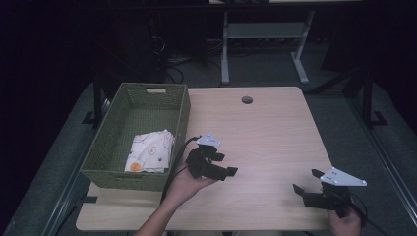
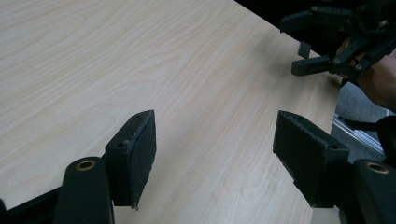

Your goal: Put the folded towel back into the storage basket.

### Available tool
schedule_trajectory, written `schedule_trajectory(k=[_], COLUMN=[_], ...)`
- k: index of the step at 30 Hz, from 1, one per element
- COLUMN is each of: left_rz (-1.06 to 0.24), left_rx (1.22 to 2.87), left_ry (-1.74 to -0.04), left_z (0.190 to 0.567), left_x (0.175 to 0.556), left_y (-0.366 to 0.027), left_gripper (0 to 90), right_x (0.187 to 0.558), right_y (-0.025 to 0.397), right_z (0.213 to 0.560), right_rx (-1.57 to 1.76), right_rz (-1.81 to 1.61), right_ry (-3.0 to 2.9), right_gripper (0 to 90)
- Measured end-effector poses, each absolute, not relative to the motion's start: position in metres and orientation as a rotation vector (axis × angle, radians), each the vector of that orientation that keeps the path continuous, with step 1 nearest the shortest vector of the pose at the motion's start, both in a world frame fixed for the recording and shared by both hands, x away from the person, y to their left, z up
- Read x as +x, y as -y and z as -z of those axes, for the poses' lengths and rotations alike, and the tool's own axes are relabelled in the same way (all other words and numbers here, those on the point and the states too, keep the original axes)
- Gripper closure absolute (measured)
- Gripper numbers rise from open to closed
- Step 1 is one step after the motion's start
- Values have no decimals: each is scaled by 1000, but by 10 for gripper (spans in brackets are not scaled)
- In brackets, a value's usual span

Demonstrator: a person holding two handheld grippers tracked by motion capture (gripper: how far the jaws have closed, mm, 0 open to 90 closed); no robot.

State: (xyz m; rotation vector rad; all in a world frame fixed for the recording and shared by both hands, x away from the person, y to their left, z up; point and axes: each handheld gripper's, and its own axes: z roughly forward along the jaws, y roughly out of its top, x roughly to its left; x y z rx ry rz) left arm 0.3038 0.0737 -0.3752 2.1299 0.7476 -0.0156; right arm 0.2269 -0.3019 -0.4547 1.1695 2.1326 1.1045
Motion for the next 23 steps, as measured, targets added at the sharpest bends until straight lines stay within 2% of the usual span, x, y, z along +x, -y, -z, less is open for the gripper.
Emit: schedule_trajectory(k=[23], left_rz=[-31], left_rx=[2099], left_ry=[-679], left_z=[404], left_x=[260], left_y=[-76], left_gripper=[254], right_x=[223], right_y=[298], right_z=[456], right_rx=[1168], right_rz=[-1095], right_ry=[-2138], right_gripper=[139])
